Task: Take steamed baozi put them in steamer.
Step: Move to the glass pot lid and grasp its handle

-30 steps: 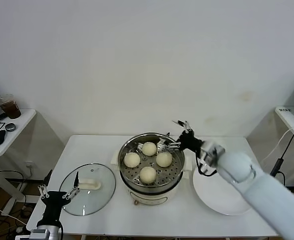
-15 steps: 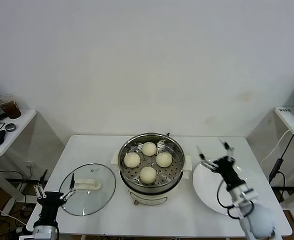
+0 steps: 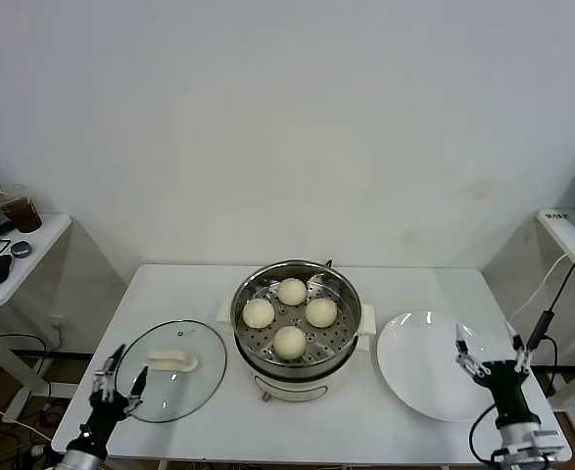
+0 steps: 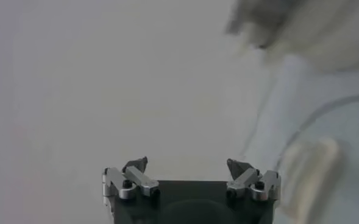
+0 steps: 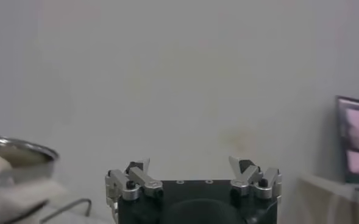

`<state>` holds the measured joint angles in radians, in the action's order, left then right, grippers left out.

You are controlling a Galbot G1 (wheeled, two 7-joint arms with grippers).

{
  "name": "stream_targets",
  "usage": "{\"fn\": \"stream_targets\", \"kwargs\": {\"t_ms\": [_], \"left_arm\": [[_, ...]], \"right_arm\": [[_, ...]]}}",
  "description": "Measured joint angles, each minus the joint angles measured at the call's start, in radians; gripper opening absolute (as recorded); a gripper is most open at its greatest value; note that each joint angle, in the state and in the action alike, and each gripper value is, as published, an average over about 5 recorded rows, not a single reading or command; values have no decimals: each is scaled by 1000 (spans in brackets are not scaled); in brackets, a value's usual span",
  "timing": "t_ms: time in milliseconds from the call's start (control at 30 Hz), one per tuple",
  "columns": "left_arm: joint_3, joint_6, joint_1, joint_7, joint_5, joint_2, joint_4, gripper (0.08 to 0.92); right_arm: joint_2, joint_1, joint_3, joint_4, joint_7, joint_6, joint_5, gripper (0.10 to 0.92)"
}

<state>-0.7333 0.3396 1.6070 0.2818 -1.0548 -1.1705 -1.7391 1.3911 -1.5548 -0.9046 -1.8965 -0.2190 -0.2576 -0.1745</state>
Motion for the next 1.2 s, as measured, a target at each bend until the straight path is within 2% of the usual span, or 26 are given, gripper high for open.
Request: {"fn": "stream_targets", "kwargs": {"t_ms": [400, 1000, 1100, 1200], "left_arm": [[77, 52, -132, 11, -204, 61, 164, 823], [154, 65, -342, 12, -294, 72, 354, 817], [161, 64, -366, 7, -298, 72, 377, 766], [164, 63, -386, 4, -301, 70, 400, 680]], "right_arm": [[61, -50, -22, 35, -2, 8, 21, 823], [82, -88, -11, 36, 5, 18, 47, 823], [83, -89, -9, 37, 5, 19, 50, 823], [85, -89, -7, 37, 5, 22, 52, 823]]}}
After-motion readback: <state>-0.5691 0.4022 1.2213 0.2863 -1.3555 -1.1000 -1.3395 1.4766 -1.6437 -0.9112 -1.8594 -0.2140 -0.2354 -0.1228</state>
